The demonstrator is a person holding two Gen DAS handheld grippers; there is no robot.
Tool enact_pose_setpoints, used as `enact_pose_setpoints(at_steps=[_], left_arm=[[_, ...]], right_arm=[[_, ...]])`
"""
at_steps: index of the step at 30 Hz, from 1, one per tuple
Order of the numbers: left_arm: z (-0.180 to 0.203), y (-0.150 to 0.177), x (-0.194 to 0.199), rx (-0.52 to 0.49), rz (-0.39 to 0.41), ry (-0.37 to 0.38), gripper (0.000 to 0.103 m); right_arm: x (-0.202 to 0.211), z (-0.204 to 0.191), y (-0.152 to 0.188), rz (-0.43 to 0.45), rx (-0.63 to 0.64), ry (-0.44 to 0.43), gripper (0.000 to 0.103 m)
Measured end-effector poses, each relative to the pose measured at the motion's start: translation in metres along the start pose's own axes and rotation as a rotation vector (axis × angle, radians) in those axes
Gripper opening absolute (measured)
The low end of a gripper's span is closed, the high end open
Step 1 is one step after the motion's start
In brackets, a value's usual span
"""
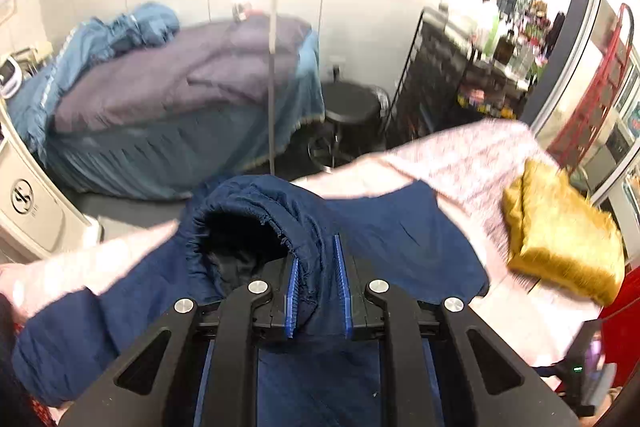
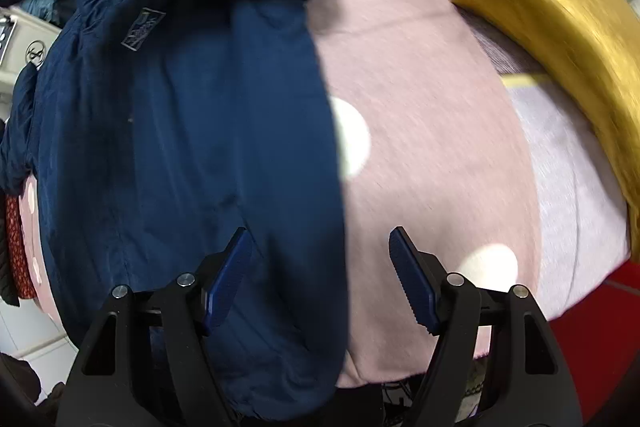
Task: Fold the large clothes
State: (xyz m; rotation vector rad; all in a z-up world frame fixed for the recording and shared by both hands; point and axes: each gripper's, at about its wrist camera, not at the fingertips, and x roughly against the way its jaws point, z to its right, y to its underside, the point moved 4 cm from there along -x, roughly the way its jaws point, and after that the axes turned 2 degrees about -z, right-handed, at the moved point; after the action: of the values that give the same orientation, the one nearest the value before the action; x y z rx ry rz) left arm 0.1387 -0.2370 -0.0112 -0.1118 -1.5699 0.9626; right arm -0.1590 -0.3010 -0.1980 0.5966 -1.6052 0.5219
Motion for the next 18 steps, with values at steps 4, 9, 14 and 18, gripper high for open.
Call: enact_pose_setpoints(at_steps=[4, 9, 14, 18], left_arm=[[-0.011, -0.004, 0.022, 0.046, 0.037, -0.034, 0.016], [-0.041, 0.023, 0.025, 0.16, -0.022, -0.05, 0.015], [-0.069, 0.056, 0.022, 0.241, -0.075, -0.07, 0.014], [-0.079, 0.071, 0.018, 0.292, -0.103, -0.055, 0.013]], right_arm=[[0.001, -0.015, -0.016, 0.015, 0.049, 0.006, 0.071], [0.003, -0.027, -0.034, 0.034, 0.075, 0.009, 0.071], [0.004, -0.045, -0.057, 0.088, 0.12, 0.03, 0.071], [-0.008, -0.045, -0.076, 0.089, 0.069, -0.005, 0.071]])
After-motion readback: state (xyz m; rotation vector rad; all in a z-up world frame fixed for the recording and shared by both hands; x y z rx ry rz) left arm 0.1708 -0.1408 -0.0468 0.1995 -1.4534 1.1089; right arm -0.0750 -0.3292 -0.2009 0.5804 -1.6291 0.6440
